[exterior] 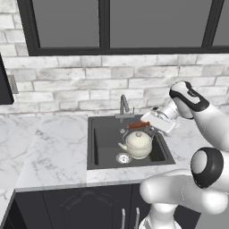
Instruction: Open the cabinet, pick the kettle from the cabinet, and place it in the sink.
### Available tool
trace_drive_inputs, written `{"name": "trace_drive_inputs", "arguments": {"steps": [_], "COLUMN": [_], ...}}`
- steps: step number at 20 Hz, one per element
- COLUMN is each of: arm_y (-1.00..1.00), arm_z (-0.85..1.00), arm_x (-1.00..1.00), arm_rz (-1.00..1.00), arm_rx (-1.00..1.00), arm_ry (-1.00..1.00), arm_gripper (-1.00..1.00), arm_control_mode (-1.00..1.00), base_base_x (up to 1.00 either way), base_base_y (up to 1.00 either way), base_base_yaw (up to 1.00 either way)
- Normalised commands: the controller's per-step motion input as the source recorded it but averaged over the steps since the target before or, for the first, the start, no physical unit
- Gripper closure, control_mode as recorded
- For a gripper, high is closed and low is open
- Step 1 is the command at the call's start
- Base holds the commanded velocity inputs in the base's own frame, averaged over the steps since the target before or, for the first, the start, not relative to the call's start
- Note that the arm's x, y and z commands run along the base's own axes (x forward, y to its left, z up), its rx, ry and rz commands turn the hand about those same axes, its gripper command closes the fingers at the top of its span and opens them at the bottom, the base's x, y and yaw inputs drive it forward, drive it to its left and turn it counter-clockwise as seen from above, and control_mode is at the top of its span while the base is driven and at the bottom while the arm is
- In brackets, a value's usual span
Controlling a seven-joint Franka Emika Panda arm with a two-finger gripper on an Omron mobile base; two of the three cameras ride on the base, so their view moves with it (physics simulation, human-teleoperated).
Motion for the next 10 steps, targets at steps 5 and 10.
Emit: {"name": "trace_drive_inputs", "arguments": {"steps": [5, 10], "arm_y": [0.09, 0.11], "arm_z": [-0.27, -0.33], "arm_x": [0.14, 0.11], "arm_rz": [0.02, 0.00], "arm_rx": [0.00, 0.00], "arm_ry": [-0.03, -0.07], "arm_gripper": [1.00, 1.00], "arm_control_mode": [-1.00, -1.00], "base_base_x": [0.00, 0.00], "base_base_y": [0.00, 0.00], "base_base_yaw": [0.00, 0.00]}}
